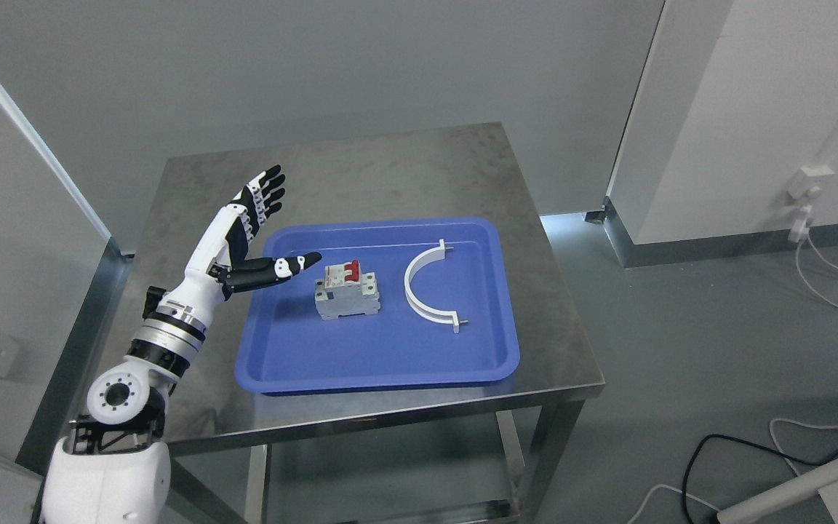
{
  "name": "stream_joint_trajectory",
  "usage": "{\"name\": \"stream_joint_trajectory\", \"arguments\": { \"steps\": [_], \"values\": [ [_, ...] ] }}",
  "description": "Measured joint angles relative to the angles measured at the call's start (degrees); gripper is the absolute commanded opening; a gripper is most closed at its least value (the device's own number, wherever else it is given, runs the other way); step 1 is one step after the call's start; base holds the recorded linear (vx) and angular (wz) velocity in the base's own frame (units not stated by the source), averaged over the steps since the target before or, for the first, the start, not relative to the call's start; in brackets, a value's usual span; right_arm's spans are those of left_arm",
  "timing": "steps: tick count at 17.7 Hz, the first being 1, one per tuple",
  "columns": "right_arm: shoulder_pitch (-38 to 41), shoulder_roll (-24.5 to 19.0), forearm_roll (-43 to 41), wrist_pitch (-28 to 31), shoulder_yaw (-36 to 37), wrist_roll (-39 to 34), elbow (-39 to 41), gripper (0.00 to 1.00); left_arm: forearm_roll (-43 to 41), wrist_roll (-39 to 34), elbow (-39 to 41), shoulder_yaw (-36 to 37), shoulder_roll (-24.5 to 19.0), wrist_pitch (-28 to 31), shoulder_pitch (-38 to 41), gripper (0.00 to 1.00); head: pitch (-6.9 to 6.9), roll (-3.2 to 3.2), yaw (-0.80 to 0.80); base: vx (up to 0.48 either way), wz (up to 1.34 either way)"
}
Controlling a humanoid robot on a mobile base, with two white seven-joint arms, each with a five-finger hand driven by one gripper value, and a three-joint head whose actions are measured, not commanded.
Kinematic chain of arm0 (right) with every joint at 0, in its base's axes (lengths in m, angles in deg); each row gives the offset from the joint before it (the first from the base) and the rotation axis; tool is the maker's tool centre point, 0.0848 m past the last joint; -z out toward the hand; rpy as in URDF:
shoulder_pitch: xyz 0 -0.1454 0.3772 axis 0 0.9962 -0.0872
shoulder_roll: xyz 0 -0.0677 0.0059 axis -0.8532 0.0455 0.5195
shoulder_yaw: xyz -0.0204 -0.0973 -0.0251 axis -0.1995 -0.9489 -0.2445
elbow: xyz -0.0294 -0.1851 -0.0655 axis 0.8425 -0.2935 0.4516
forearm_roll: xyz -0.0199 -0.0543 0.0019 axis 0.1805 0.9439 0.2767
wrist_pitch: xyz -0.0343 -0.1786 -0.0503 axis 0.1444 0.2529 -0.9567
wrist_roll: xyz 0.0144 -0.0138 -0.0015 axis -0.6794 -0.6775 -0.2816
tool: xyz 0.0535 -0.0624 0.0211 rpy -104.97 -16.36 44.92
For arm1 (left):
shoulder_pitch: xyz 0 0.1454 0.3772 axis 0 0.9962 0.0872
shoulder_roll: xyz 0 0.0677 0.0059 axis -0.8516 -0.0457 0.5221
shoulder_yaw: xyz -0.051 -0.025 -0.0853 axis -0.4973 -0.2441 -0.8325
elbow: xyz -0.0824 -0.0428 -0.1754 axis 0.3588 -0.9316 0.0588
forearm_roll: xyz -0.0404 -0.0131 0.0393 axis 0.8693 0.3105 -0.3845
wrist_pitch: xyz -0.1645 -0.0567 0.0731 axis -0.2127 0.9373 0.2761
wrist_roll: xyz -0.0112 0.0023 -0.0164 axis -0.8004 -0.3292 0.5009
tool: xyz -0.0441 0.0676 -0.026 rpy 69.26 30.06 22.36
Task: Place circuit breaker on shelf
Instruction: 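Reach the left hand down toward the grey circuit breaker in the tray, then close the left hand fingers around the circuit breaker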
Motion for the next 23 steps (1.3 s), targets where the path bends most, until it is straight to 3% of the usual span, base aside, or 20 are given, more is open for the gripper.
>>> {"name": "stream_joint_trajectory", "arguments": {
  "steps": [5, 7, 12, 15, 23],
  "values": [
    [0.0, 0.0, 0.0, 0.0, 0.0, 0.0, 0.0, 1.00, 0.2, 10.1, 2.0, -0.6, -3.9, 1.3, 0.1, 0.93, 0.00, 0.00, 0.00, 0.098, -0.11],
    [0.0, 0.0, 0.0, 0.0, 0.0, 0.0, 0.0, 1.00, 0.9, 13.6, 3.1, -0.8, -5.2, 1.5, 1.0, 0.86, 0.00, 0.00, 0.00, 0.054, -0.09],
    [0.0, 0.0, 0.0, 0.0, 0.0, 0.0, 0.0, 1.00, 0.3, 15.7, 5.3, 0.4, -7.1, 2.6, 2.7, 0.86, 0.00, 0.00, 0.00, 0.013, -0.01],
    [0.0, 0.0, 0.0, 0.0, 0.0, 0.0, 0.0, 1.00, -5.6, 15.6, 6.0, 0.9, -7.6, 3.6, 3.4, 0.85, 0.00, 0.00, 0.00, 0.000, 0.00],
    [0.0, 0.0, 0.0, 0.0, 0.0, 0.0, 0.0, 1.00, -15.8, 15.7, 6.8, 1.3, -5.8, 5.2, 4.0, 0.59, 0.00, 0.00, 0.00, 0.000, 0.00]
  ]
}}
